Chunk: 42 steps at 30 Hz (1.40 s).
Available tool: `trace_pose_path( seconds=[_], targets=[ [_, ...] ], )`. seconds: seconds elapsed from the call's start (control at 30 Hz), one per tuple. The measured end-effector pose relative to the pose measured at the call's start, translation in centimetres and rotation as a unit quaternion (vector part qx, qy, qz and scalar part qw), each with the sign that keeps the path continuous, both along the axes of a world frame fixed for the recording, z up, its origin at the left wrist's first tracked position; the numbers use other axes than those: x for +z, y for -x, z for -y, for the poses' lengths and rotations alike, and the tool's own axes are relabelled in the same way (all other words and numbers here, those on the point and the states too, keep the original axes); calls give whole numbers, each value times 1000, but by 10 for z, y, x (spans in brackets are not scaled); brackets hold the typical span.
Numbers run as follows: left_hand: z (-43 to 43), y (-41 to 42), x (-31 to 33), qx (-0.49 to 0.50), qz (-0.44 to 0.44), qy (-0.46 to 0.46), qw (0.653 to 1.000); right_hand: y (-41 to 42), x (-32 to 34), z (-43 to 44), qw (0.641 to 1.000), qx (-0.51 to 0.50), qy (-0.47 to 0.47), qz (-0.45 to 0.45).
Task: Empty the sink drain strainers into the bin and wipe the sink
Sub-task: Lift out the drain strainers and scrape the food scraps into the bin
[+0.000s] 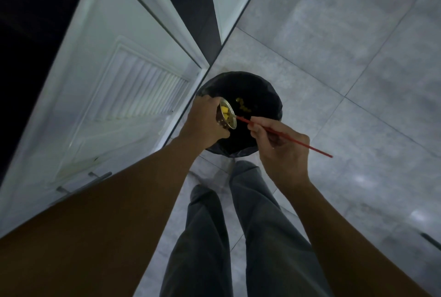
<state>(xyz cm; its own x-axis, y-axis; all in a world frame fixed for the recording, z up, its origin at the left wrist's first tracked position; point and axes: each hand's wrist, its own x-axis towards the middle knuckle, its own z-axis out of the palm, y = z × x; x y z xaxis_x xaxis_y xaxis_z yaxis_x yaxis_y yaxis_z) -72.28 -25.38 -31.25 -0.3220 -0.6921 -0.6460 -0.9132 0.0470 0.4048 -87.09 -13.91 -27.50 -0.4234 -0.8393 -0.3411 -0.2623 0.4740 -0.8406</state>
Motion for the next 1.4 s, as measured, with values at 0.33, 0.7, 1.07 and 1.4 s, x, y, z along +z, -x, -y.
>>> trace_pose_path(
  seconds=[0.33,0.7,1.07,1.4],
  targets=[
    [5,2,2,17,-14,-20,1000,-12,-13,15,1000,6,-9,5],
    [5,-5,-4,7,-9,8,1000,4,-15,-2,993,-41,-16,107],
    [2,1,-3,-13,-3,40,999,-6,-14,4,997,-24,-54,58],
    [0,5,-3,-19,8,49,999,-8,-13,-2,993,-31,-62,98]
  ],
)
